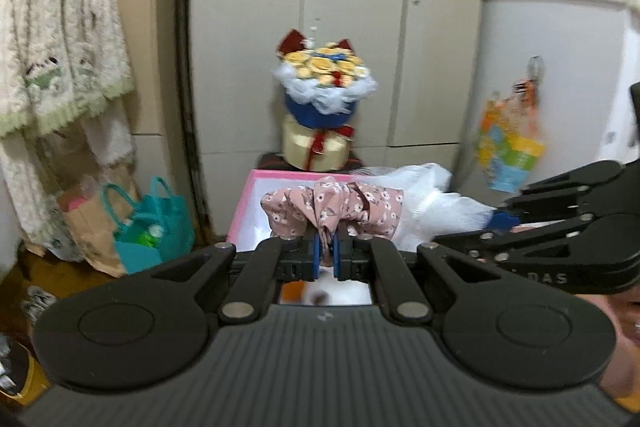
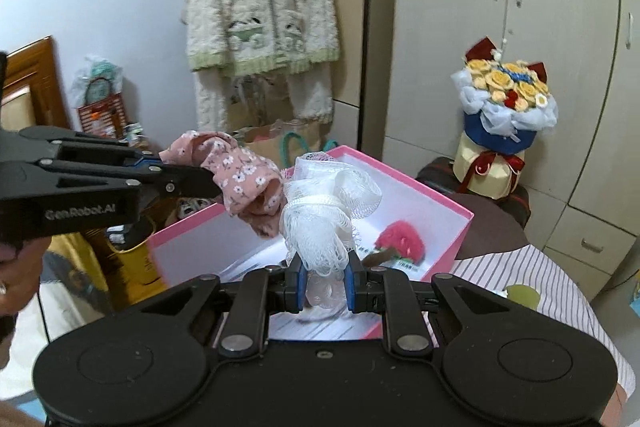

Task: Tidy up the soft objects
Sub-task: 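Carry the bath puff and scrunchie over the pink box with both grippers, then open both grippers to drop the puff and scrunchie into the box, then move both grippers toward the lilac plush bunny on the bed, then close the left gripper on the lilac plush bunny's body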

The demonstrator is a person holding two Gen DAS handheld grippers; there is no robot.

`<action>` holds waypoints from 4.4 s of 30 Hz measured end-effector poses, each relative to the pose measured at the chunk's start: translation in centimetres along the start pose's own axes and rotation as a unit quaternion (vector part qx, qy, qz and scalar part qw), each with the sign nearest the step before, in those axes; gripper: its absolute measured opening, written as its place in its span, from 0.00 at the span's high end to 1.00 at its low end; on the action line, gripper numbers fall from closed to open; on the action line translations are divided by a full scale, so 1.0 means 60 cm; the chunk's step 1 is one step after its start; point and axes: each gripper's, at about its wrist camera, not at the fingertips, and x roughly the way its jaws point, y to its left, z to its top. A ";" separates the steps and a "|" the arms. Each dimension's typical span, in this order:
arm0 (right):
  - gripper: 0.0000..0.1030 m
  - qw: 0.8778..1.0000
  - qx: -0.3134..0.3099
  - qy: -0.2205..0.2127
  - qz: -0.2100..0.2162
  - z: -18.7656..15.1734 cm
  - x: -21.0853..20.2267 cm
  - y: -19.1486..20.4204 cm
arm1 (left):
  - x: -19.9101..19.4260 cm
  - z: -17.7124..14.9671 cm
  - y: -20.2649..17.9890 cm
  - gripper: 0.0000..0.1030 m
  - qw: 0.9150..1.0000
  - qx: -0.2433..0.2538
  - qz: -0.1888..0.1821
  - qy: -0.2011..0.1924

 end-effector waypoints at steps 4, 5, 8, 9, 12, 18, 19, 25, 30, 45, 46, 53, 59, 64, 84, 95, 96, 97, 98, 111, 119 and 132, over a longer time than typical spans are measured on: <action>0.79 1.000 0.021 0.018 -0.009 0.017 0.060 -0.029 | 0.063 0.008 0.003 0.95 1.000 0.007 0.010 0.014; 0.79 0.999 0.027 0.026 -0.006 0.020 0.076 -0.036 | 0.079 0.010 0.005 0.95 1.000 0.003 0.011 0.019; 0.79 0.999 0.035 0.040 -0.005 0.026 0.113 -0.050 | 0.117 0.013 0.015 0.95 1.000 -0.006 0.020 0.023; 0.79 0.998 0.038 0.043 -0.006 0.026 0.124 -0.054 | 0.125 0.012 0.018 0.95 0.999 -0.008 0.022 0.028; 0.79 0.998 0.036 0.056 -0.004 0.028 0.153 -0.060 | 0.152 0.012 0.024 0.95 0.999 -0.010 0.017 0.048; 0.76 0.996 0.022 0.083 -0.003 0.030 0.205 -0.061 | 0.184 0.007 0.019 0.92 0.996 0.002 0.027 0.083; 0.76 0.996 0.023 0.087 -0.003 0.030 0.210 -0.064 | 0.185 0.005 0.023 0.91 0.996 -0.006 0.025 0.087; 0.61 0.995 0.038 0.091 0.006 0.022 0.222 -0.077 | 0.165 -0.002 0.022 0.68 0.995 0.000 0.035 0.092; 0.40 0.996 0.042 0.073 0.009 0.020 0.184 -0.076 | 0.121 0.006 0.023 0.53 0.997 0.012 0.037 0.073; 0.31 1.000 0.013 0.014 -0.017 -0.038 -0.032 -0.027 | -0.060 -0.008 -0.020 0.23 0.996 0.085 0.022 0.016; 0.31 1.000 0.013 0.014 -0.018 -0.042 -0.046 -0.022 | -0.072 -0.010 -0.025 0.22 0.996 0.087 0.018 0.016; 0.29 1.000 0.009 0.011 -0.021 -0.067 -0.126 -0.002 | -0.137 -0.021 -0.054 0.17 0.994 0.101 -0.035 0.028; 0.20 1.000 -0.007 0.006 -0.029 -0.096 -0.180 0.014 | -0.174 -0.029 -0.079 0.13 0.989 0.095 -0.096 0.052; 0.18 0.999 -0.017 0.006 -0.038 -0.124 -0.216 0.023 | -0.192 -0.037 -0.105 0.04 0.986 0.091 -0.125 0.054; 0.13 0.997 -0.030 -0.022 -0.073 -0.251 -0.207 -0.051 | -0.070 -0.083 -0.240 0.01 0.970 0.050 -0.197 0.134; 0.13 0.995 -0.077 0.001 -0.067 -0.269 -0.119 -0.087 | 0.036 -0.112 -0.297 0.09 0.965 0.059 -0.201 0.157; 0.13 0.993 -0.089 -0.003 -0.074 -0.272 -0.111 -0.089 | 0.044 -0.114 -0.300 0.09 0.966 0.055 -0.199 0.155; 0.13 0.993 -0.096 -0.006 -0.069 -0.275 -0.104 -0.092 | 0.054 -0.116 -0.303 0.09 0.968 0.050 -0.193 0.152; 0.13 0.994 -0.095 -0.004 -0.059 -0.278 -0.096 -0.099 | 0.063 -0.118 -0.306 0.09 0.970 0.047 -0.185 0.149; 0.12 0.990 -0.138 0.006 -0.008 -0.281 0.005 -0.158 | 0.178 -0.142 -0.298 0.24 0.981 -0.012 -0.122 0.154; 0.12 0.989 -0.129 0.006 0.071 -0.263 0.024 -0.175 | 0.196 -0.144 -0.292 0.32 0.985 -0.025 -0.107 0.132; 0.01 0.990 -0.114 0.025 0.082 -0.264 0.074 -0.192 | 0.230 -0.170 -0.277 0.52 0.974 -0.088 -0.122 0.171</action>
